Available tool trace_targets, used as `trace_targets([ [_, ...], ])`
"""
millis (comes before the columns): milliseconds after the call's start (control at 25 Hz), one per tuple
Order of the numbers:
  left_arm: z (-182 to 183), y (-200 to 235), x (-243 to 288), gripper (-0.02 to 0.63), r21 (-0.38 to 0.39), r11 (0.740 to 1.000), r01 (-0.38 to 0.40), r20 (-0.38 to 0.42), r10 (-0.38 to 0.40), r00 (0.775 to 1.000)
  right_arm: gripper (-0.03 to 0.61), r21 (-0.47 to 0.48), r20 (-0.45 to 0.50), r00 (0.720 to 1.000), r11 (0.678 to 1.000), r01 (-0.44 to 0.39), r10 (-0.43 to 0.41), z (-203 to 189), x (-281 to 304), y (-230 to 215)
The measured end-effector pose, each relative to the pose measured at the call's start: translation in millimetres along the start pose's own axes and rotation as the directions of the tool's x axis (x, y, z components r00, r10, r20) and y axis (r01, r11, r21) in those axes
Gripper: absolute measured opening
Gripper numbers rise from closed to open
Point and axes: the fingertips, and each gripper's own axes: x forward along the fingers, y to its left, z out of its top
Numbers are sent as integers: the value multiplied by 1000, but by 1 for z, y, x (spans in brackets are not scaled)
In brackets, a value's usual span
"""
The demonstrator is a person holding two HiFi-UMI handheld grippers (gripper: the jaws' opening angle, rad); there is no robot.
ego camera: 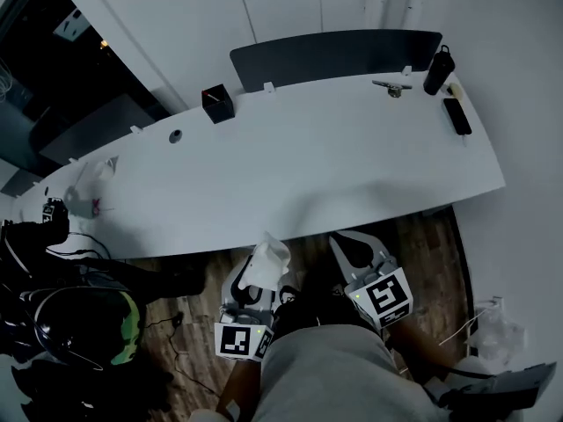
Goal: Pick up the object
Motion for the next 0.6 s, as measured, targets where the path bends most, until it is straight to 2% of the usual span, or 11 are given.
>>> trace_targets([
  [320, 14, 29, -1, 141, -6, 1000, 24, 29, -24, 999, 2, 11, 38, 999, 1000, 14, -14, 26, 25, 21],
  [600, 21, 37, 7, 141, -7, 999, 41, 55, -41, 998, 2, 1, 57, 998, 1000, 12, -12, 37, 37, 29],
])
